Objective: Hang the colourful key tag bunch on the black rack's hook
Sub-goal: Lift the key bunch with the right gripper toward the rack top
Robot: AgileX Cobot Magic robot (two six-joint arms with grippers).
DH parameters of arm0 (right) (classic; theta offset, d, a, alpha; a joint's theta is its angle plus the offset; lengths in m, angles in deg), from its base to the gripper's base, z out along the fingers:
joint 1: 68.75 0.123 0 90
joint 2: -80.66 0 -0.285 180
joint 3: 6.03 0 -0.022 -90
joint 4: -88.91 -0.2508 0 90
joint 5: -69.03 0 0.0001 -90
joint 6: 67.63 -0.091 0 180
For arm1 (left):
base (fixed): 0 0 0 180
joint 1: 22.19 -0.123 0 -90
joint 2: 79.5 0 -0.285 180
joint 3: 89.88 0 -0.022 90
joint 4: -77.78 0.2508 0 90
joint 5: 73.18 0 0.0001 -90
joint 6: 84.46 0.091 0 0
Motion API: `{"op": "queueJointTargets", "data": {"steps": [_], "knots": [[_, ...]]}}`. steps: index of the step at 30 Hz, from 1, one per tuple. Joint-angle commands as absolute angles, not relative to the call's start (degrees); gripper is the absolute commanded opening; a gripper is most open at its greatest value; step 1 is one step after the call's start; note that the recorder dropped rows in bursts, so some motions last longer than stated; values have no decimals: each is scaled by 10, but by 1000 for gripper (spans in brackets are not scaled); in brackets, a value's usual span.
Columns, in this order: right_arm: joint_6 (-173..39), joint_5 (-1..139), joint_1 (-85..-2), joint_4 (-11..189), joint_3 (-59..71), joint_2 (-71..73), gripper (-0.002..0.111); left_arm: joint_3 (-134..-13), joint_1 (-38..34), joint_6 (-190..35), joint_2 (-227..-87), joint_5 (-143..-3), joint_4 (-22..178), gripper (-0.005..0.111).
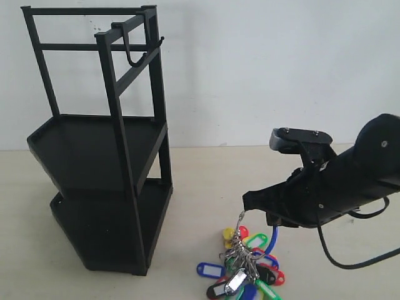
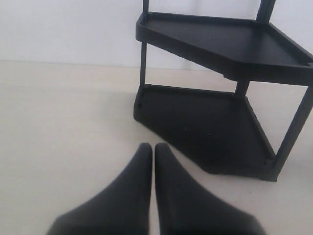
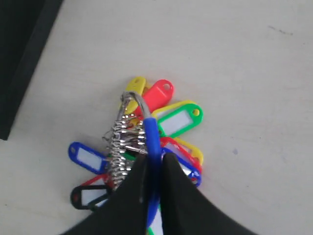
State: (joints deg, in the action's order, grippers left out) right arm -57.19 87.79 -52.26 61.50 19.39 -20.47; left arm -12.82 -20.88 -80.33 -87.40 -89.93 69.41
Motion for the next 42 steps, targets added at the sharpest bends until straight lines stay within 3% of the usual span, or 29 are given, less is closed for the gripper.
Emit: {"op": "queueJointTargets", "data": {"steps": [1,27,42], "knots": [[-566,880,-523,627,196,-166,0,-127,-210,-801,-873,-897,697,4],[-550,878,-523,642,196,11,0,-127,-210,-801,-873,-897,697,4],[-527,850,-520,639,138,25,0,-127,-210,-801,-873,-897,697,4]]}}
